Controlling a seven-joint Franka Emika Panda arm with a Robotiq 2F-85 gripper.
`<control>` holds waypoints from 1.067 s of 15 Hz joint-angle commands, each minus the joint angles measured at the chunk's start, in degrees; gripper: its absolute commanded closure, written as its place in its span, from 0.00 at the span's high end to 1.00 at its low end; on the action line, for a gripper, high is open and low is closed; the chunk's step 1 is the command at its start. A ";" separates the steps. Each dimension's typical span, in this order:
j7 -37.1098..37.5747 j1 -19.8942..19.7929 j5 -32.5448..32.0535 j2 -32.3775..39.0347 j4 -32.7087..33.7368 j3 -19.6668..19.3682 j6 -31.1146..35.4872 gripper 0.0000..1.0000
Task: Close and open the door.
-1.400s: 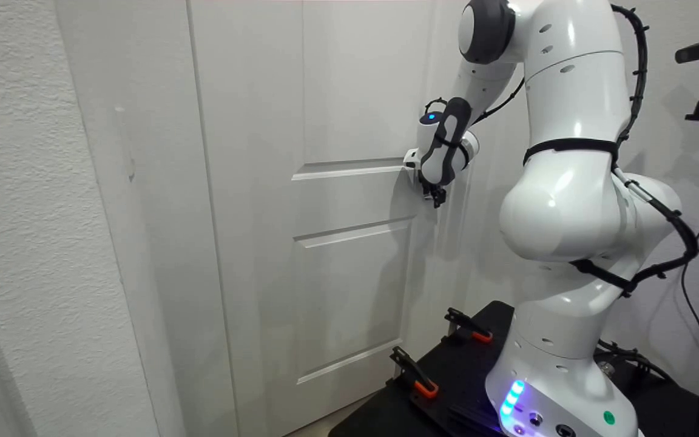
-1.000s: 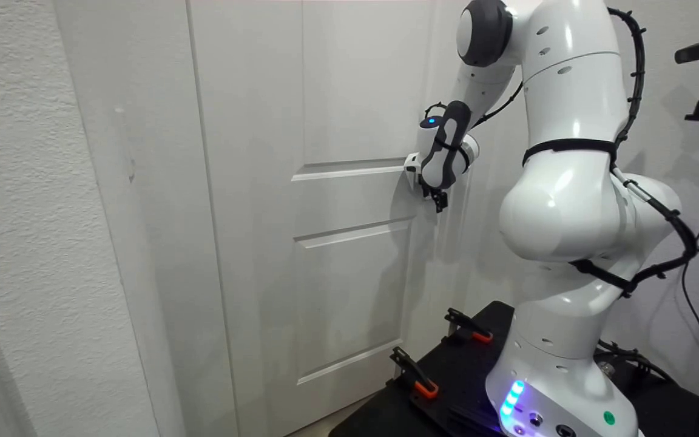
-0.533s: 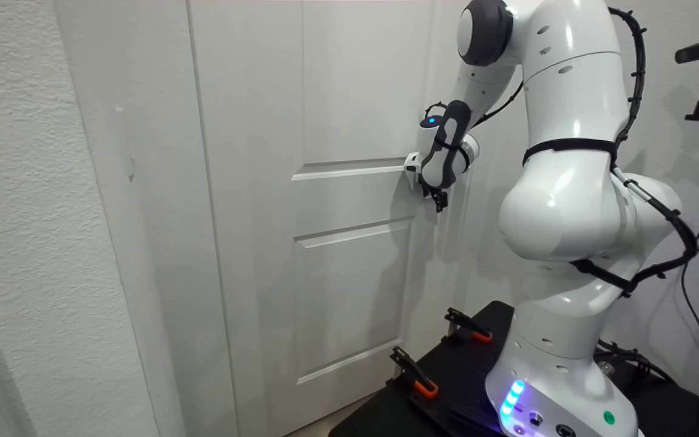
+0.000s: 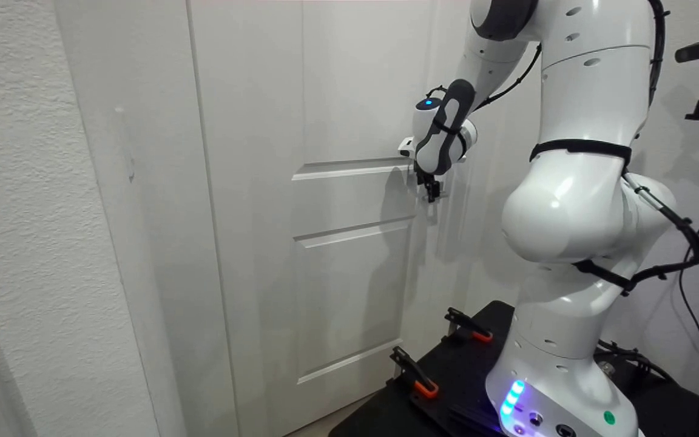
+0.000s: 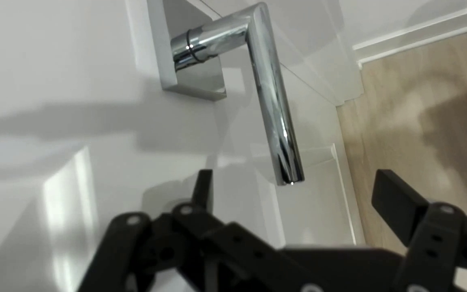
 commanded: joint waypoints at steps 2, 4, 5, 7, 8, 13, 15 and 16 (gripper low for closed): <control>-2.34 -0.84 3.00 0.01 -1.20 2.61 -0.79 1.00; -5.62 -1.26 6.35 -0.40 -2.39 5.55 -0.64 1.00; -7.09 -1.19 8.20 -0.57 -2.73 6.83 -0.59 1.00; -12.33 -1.49 13.58 -1.38 -3.27 9.97 -1.80 1.00; -14.86 -1.43 16.33 -2.14 -3.53 11.18 -3.78 1.00; -19.85 2.10 19.29 -8.91 -5.29 11.34 -14.45 1.00; -20.14 3.77 18.09 -12.93 -6.27 10.99 -20.72 1.00; -20.61 4.68 17.31 -15.53 -7.29 10.98 -24.04 1.00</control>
